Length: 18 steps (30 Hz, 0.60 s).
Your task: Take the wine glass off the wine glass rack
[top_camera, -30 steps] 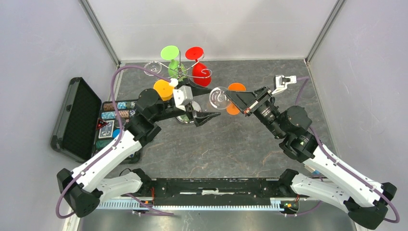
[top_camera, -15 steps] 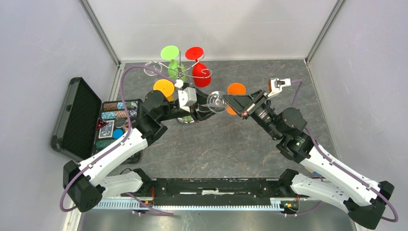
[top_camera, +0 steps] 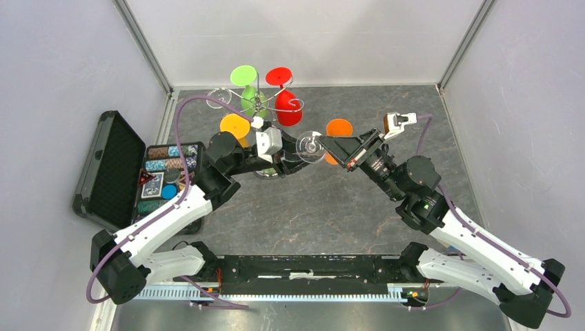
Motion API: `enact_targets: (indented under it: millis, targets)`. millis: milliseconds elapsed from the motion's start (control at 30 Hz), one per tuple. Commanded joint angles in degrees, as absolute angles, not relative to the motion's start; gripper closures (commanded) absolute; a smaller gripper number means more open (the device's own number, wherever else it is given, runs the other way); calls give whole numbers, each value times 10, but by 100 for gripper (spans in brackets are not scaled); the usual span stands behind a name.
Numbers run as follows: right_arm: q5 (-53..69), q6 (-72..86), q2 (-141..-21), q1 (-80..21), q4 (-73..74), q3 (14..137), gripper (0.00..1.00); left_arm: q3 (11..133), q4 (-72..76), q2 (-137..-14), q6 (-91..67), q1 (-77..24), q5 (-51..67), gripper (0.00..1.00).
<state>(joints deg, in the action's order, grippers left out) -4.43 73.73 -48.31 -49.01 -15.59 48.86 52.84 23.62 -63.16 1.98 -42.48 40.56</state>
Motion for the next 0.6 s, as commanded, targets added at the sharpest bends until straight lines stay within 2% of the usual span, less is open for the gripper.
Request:
enact_targets:
  millis: [0, 67, 167, 233, 300, 367, 500, 567]
  targets:
    - [-35, 749, -476, -489, -213, 498, 100, 532, 267, -622, 6, -426, 409, 65]
    - [-31, 751, -481, -489, -217, 498, 100, 534, 269, -623, -11, -426, 410, 74]
    - [-31, 749, -483, -489, -218, 498, 100, 533, 270, -622, -10, -426, 407, 97]
    - [-31, 748, -484, -489, -217, 498, 97, 532, 272, -620, -12, -426, 401, 98]
    - [-31, 740, -487, -488, -217, 498, 68, 533, 279, -617, -24, -426, 391, 98]
    - [-37, 729, -486, -487, -211, 496, 45, 533, 290, -616, -40, -426, 375, 98]
    - [-70, 709, -467, -485, -205, 469, 21, 534, 320, -610, -80, -426, 333, 98]
    - [-89, 675, -450, -485, -217, 454, 15, 534, 339, -606, -107, -426, 301, 98]
